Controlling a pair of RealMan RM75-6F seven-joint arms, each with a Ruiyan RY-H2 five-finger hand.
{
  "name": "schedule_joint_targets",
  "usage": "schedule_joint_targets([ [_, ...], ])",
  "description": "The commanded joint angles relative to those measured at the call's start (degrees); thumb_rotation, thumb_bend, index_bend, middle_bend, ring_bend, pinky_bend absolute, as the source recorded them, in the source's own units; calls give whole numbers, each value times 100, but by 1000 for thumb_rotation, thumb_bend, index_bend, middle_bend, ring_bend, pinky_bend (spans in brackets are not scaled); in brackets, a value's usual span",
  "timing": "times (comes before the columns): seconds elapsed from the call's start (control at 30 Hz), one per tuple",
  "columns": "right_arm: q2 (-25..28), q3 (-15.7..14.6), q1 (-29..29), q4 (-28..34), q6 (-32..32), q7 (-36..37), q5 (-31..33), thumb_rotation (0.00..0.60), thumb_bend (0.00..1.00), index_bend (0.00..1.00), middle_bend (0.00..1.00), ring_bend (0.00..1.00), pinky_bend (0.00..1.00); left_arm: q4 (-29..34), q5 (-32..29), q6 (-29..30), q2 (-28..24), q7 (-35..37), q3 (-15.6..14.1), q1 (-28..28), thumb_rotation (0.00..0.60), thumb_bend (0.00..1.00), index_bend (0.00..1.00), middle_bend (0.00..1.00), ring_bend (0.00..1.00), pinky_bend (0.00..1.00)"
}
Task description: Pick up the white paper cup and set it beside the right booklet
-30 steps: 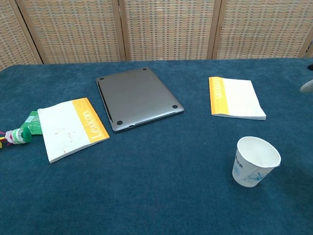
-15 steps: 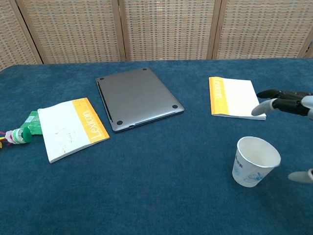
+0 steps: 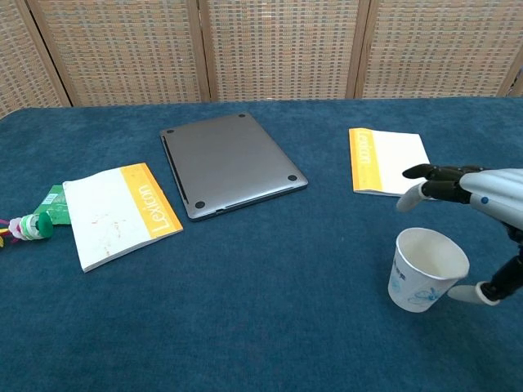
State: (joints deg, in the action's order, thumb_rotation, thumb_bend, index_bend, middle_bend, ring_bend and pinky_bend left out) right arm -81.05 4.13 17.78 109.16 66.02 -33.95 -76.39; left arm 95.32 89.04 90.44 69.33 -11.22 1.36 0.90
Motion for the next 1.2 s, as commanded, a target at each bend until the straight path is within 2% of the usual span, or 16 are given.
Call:
schedule_joint_targets([
  [0.03, -66, 51, 89, 8, -45, -137, 164, 600, 326, 244, 0, 0, 0, -5, 10, -14, 12, -30, -10, 7, 600, 146, 0, 0, 0, 0],
  [0.37, -202, 128, 364, 27, -90, -741, 718, 600, 326, 249, 0, 0, 0, -10, -4, -31, 39, -75, -10, 15, 600, 146, 0, 0, 0, 0],
  [0.7, -409, 114, 547, -75, 90, -1341, 1221, 600, 325, 303, 0, 0, 0, -7, 6, -33, 33, -56, -15, 19, 600, 146, 0, 0, 0, 0],
  [0.93, -507, 150, 648, -203, 125, -1294, 1432, 600, 326, 404, 0, 0, 0, -13, 9, -43, 38, -55, -21, 25, 600, 146, 0, 0, 0, 0],
  [1.2, -543, 122, 698, -140, 205, -1001, 1270, 600, 326, 438, 0, 0, 0, -13, 4, -55, 50, -68, -24, 30, 600, 147, 0, 0, 0, 0],
])
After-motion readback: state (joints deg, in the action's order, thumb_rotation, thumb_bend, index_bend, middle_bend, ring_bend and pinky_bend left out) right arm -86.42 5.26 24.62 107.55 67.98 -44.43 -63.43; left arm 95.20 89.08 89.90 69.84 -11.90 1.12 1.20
